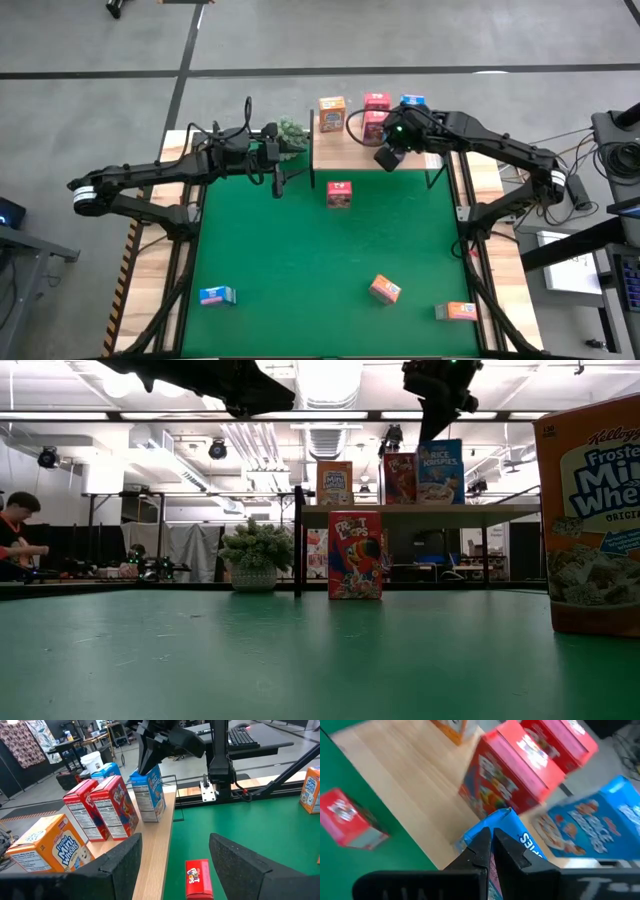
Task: Stack cereal on shelf
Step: Put the top blue cereal box on the shelf aligned with the other blue cereal box
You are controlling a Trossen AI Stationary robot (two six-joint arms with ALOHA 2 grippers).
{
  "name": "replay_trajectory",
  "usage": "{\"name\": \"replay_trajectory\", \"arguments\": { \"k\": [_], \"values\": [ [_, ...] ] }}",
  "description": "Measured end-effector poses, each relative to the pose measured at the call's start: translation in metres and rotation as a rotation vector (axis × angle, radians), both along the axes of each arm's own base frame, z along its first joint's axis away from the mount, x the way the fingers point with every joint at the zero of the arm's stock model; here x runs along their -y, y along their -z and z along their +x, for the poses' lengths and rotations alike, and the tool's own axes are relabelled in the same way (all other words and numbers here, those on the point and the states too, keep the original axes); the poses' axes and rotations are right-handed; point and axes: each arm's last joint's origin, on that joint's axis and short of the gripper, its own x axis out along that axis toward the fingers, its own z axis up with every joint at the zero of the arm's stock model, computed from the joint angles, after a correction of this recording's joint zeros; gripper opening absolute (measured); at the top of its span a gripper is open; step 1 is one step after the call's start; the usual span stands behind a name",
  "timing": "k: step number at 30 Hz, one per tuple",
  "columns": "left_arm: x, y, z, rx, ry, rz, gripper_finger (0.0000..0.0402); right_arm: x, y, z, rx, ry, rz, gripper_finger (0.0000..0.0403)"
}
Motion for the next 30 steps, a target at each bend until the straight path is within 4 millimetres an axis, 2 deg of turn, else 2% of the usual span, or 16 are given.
{"name": "replay_trajectory", "arguments": {
  "k": [10,17,21,25,30],
  "values": [
    [0.0,0.0,0.0,0.002,-0.002,-0.004,0.0215,-0.005,-0.009,-0.017,-0.02,0.042,-0.047,0.0013],
    [0.0,0.0,0.0,0.002,-0.002,-0.004,0.0215,-0.011,-0.028,-0.03,0.098,0.064,-0.055,0.0013],
    [0.0,0.0,-0.001,-0.001,0.0,0.005,0.0215,-0.017,-0.032,-0.035,0.173,0.057,0.017,0.0013],
    [0.001,0.001,-0.004,-0.007,0.002,0.011,0.0215,-0.023,-0.028,-0.032,0.225,0.03,0.139,0.0013],
    [0.002,0.01,-0.007,-0.026,0.002,0.005,0.0215,-0.029,-0.012,-0.029,0.196,0.06,0.214,0.0013]
  ]
}}
